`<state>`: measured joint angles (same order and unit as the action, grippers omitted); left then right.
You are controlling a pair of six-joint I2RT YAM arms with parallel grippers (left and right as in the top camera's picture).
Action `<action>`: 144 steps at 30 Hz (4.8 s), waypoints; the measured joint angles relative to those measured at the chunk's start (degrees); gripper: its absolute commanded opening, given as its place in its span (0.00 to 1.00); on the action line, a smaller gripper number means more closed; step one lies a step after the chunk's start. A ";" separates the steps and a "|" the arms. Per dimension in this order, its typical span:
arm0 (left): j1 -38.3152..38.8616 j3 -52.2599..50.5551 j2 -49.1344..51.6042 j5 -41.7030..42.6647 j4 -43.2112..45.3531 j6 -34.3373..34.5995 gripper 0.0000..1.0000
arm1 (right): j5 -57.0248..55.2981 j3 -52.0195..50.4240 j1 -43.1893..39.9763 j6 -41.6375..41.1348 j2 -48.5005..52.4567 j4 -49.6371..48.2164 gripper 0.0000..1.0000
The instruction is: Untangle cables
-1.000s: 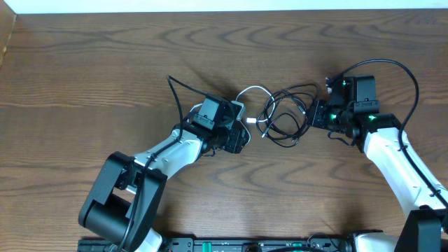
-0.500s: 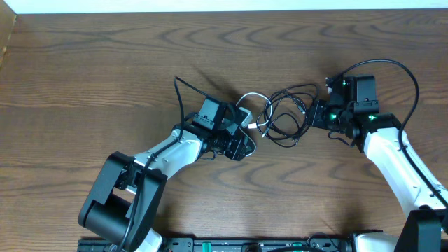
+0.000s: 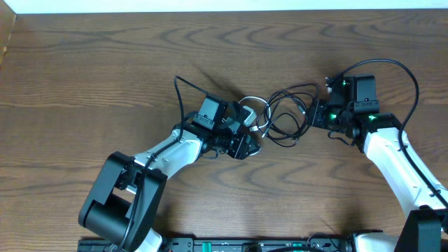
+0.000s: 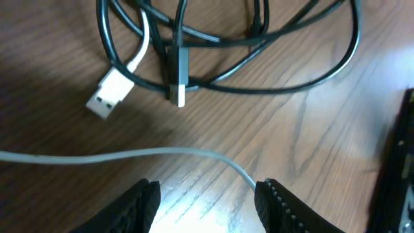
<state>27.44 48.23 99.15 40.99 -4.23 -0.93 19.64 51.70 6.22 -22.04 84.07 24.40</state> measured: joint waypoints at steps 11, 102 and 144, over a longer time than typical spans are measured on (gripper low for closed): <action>0.42 0.00 0.00 0.22 -0.04 12.52 0.40 | 0.02 0.00 0.00 0.00 0.00 0.00 0.01; -24.81 0.52 -5.68 -50.60 -8.61 32.06 0.08 | -26.71 0.02 -21.59 -9.20 0.00 19.45 0.01; -5.57 0.57 -5.68 -18.34 2.91 38.05 0.67 | 6.56 0.11 1.20 3.80 -0.02 1.62 0.01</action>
<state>21.87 48.80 93.47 22.65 -1.32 37.12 26.20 51.81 7.42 -18.24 84.05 26.02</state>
